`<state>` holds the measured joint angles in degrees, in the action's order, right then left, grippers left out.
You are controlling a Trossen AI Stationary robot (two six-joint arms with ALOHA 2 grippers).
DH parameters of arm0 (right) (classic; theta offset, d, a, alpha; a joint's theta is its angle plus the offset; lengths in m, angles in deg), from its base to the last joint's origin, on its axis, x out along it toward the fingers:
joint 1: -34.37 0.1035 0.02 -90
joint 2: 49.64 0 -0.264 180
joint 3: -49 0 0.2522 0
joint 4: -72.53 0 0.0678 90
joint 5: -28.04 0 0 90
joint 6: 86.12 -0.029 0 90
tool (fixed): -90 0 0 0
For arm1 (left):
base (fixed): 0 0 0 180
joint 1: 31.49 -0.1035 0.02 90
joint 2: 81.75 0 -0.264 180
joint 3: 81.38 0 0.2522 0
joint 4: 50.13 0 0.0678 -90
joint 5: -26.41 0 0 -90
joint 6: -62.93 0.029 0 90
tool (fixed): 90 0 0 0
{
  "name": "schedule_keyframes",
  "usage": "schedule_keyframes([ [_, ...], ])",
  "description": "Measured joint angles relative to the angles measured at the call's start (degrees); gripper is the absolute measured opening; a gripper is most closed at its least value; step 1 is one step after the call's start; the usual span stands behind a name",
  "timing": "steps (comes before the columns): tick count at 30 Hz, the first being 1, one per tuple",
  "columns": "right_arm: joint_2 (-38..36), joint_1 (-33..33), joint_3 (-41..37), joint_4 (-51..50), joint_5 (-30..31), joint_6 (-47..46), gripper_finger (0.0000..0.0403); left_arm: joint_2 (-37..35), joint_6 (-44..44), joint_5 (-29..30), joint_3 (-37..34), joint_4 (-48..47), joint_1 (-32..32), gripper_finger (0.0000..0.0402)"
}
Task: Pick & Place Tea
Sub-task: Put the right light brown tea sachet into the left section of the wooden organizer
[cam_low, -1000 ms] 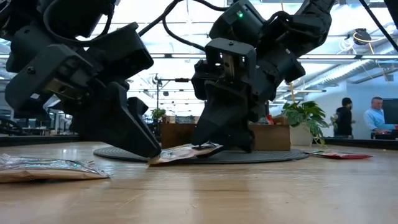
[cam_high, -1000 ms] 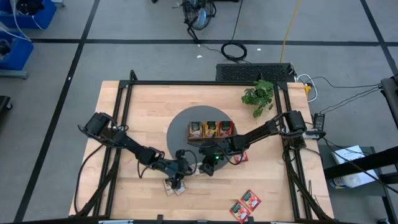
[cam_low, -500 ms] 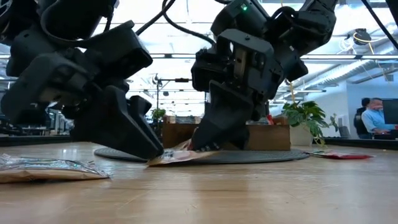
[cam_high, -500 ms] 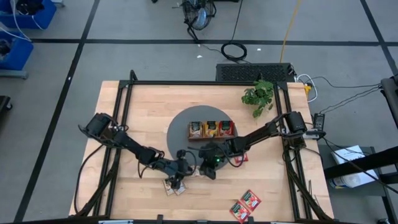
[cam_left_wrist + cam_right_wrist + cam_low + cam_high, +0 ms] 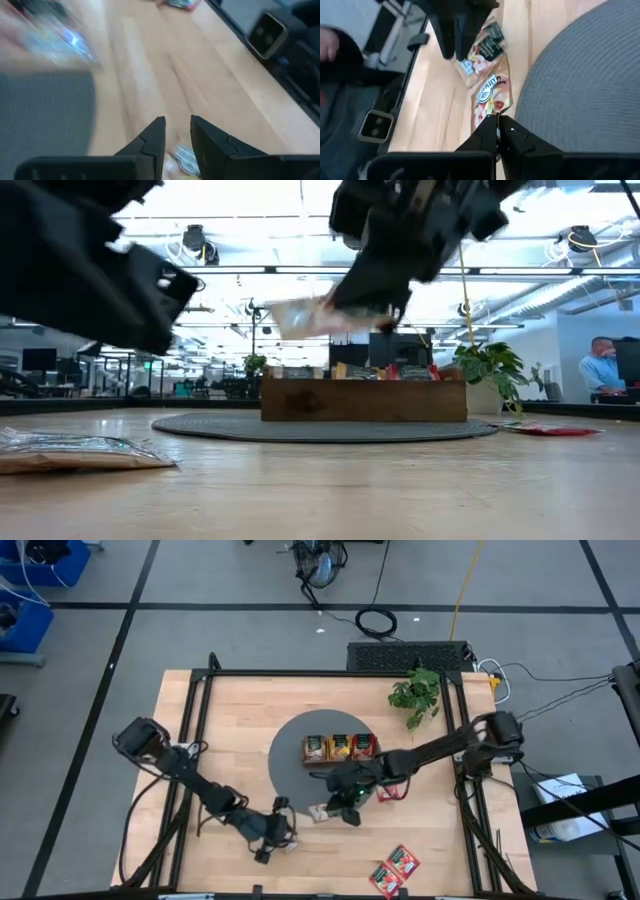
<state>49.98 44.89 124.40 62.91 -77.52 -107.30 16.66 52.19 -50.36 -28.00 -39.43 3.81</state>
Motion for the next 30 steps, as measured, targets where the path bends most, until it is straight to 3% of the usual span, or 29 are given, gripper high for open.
schedule_keyframes([
  [3, -3.34, -2.29, 6.57, -16.16, 1.96, 3.96, 0.0001, 0.02, -0.24, 0.59, -0.1, -1.78, 2.19, 0.0097],
  [7, -2.96, -5.54, 20.23, -38.5, 8.99, 15.09, 0.0, -0.02, -1.76, 0.81, -0.07, -3.54, 3.55, 0.0097],
  [10, -0.64, -8.53, 28.55, -47.36, 11.19, 23.07, 0.0, -0.03, -2.45, 1.82, -0.06, -3.3, 4.39, 0.0097],
  [16, 6.66, -14.59, 41.45, -58.38, 12.75, 31.59, 0.0, -0.07, -2.47, 2.45, -0.04, -3.65, 4.64, 0.0097],
  [23, 22.1, -16.3, 60.6, -73.39, 15.82, 39.19, 0.0, -0.11, -2.25, 2.45, -0.02, -5.0, 4.76, 0.0097],
  [27, 26.03, -15.38, 64.22, -74.08, 16.18, 49.79, 0.0, -0.11, -2.23, 2.45, -0.02, -5.84, 4.75, 0.0097],
  [30, 27.27, -13.64, 64.22, -73.71, 22.87, 55.8, 0.0, -0.11, -2.3, 2.45, -0.02, -6.42, 4.86, 0.0097],
])
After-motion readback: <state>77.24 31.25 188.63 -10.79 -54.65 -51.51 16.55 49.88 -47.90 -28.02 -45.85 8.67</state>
